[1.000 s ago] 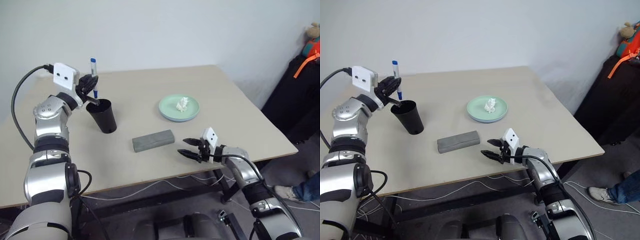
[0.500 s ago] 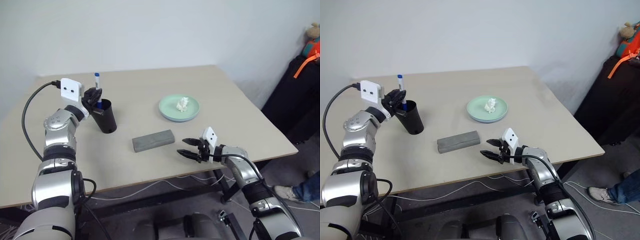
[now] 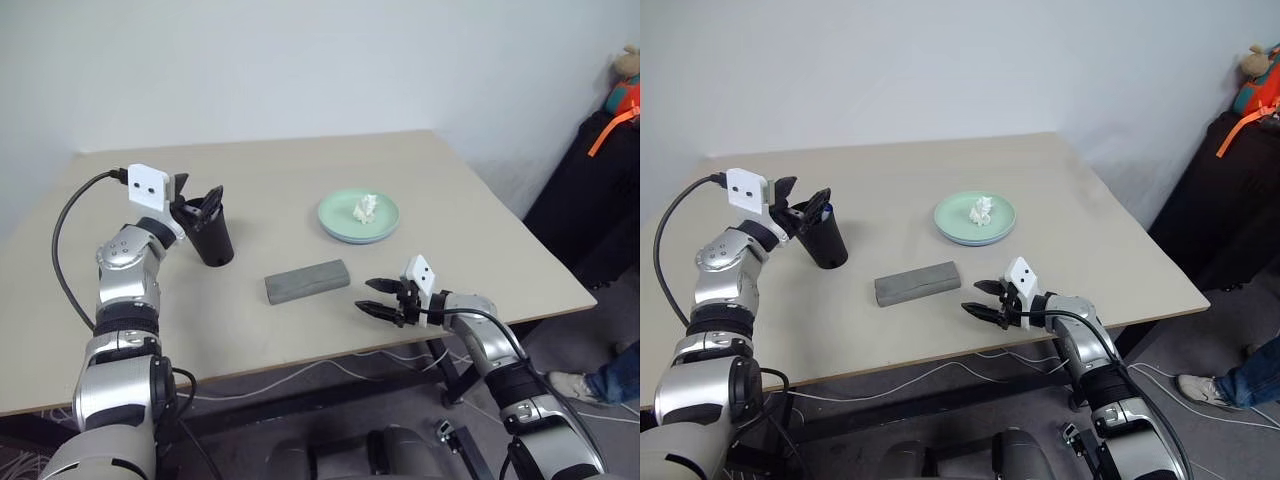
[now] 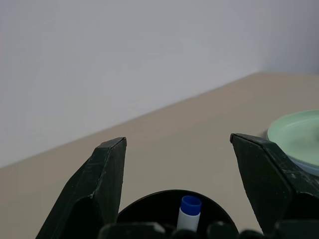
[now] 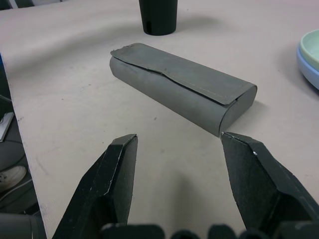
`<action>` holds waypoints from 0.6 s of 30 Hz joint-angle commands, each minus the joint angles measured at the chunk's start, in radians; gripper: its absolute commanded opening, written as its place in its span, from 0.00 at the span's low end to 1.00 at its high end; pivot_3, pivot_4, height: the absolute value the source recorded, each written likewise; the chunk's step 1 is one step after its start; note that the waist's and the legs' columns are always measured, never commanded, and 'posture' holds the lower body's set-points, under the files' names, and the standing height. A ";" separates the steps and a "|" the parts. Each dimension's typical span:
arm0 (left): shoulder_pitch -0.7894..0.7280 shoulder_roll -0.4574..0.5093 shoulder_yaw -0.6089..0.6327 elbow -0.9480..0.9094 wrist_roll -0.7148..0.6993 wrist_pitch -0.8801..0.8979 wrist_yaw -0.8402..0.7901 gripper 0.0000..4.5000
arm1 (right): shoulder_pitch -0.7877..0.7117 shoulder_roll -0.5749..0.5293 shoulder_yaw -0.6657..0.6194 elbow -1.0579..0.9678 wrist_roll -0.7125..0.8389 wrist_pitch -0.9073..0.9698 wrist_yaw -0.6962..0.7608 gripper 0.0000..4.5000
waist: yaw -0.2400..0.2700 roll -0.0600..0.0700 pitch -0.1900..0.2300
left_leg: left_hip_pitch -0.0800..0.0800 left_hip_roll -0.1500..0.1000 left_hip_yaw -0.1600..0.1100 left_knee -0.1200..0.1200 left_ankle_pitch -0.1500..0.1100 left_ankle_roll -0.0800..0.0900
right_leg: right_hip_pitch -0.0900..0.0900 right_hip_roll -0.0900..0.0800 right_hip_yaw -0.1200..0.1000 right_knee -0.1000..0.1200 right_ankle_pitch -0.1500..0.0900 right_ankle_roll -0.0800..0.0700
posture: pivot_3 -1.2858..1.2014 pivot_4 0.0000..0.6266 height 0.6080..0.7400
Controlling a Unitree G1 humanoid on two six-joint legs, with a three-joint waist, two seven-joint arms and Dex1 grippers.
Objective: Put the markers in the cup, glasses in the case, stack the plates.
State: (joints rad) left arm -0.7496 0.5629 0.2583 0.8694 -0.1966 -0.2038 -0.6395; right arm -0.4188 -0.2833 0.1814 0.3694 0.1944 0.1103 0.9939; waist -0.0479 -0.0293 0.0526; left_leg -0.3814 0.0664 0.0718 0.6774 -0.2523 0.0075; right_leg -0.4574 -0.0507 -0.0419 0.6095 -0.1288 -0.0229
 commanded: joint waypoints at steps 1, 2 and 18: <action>-0.003 -0.004 0.029 -0.090 -0.043 0.005 0.009 0.78 | -0.031 -0.014 -0.039 -0.042 0.030 0.000 0.003 0.65 | 0.000 0.000 0.000 | 0.000 0.000 0.000 0.000 0.000 0.000 | 0.000 0.000 0.000 0.000 0.000 0.000 | 0.52 0.00 1.00; 0.002 -0.006 0.033 -0.114 -0.055 0.013 0.007 0.78 | -0.033 -0.016 -0.045 -0.050 0.038 0.005 0.005 0.65 | 0.000 0.000 0.000 | 0.000 0.000 0.000 0.000 0.000 0.000 | 0.000 0.000 0.000 0.000 0.000 0.000 | 0.52 0.00 1.00; 0.417 -0.070 0.054 -0.775 -0.189 0.278 0.081 0.78 | -0.131 -0.075 -0.128 -0.018 0.089 0.022 0.052 0.65 | 0.000 0.000 0.000 | 0.002 0.000 0.000 -0.002 0.000 0.000 | 0.001 0.000 0.001 0.000 -0.001 -0.001 | 0.52 0.00 1.00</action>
State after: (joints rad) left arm -0.3367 0.4938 0.2957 0.1789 -0.3680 0.0612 -0.5808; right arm -0.5233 -0.3457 0.0815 0.3625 0.2562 0.1448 1.0364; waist -0.0476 -0.0289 0.0528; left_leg -0.3791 0.0665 0.0723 0.6752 -0.2523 0.0072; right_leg -0.4565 -0.0507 -0.0413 0.6089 -0.1301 -0.0250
